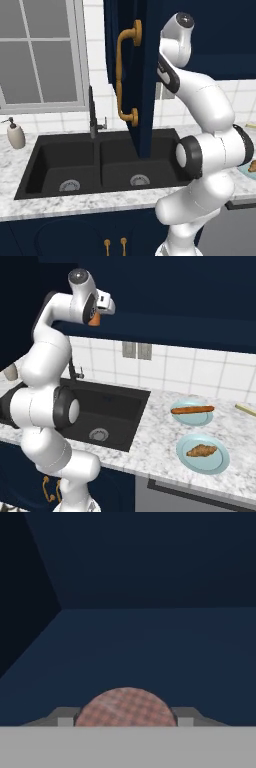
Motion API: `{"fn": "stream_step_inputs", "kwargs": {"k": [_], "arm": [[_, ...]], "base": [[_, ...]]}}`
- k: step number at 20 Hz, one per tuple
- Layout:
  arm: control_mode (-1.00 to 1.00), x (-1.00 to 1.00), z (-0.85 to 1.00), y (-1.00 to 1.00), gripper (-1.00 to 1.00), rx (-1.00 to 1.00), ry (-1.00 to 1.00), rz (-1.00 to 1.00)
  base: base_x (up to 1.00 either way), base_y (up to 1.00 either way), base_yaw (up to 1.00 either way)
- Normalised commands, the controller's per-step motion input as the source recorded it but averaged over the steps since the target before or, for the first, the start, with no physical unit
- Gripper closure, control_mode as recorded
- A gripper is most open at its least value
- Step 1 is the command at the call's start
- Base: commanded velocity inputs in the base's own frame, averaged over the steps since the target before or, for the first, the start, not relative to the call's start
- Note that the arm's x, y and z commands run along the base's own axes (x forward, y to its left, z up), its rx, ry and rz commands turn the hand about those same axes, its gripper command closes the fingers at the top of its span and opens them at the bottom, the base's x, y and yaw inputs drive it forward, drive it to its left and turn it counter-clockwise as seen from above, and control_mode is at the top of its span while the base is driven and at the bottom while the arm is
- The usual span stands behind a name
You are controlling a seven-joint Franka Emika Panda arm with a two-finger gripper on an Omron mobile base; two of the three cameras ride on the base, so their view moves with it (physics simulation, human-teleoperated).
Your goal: From the different types of pastries on the counter, select a croissant and place it on the cutting board. Then retrieve a jar of jam from the cabinet and place it alongside the croissant on the cutting board.
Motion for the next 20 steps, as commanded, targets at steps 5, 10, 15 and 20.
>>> {"fn": "stream_step_inputs", "kwargs": {"k": [5, 10, 15, 20], "arm": [[-1.0, -0.11, 0.13, -0.02, 1.0, 0.06, 0.01, 0.0], [-1.0, -0.49, 0.46, 0.0, 1.0, 0.07, -0.05, 0.0], [-1.0, -1.0, 0.02, 0.0, 1.0, 0.0, -0.19, 0.0], [-1.0, -1.0, 0.0, 0.0, 1.0, 0.0, -0.2, 0.0]], "base": [[0.0, 0.0, 0.0], [0.0, 0.0, 0.0], [0.0, 0.0, 0.0], [0.0, 0.0, 0.0]]}}
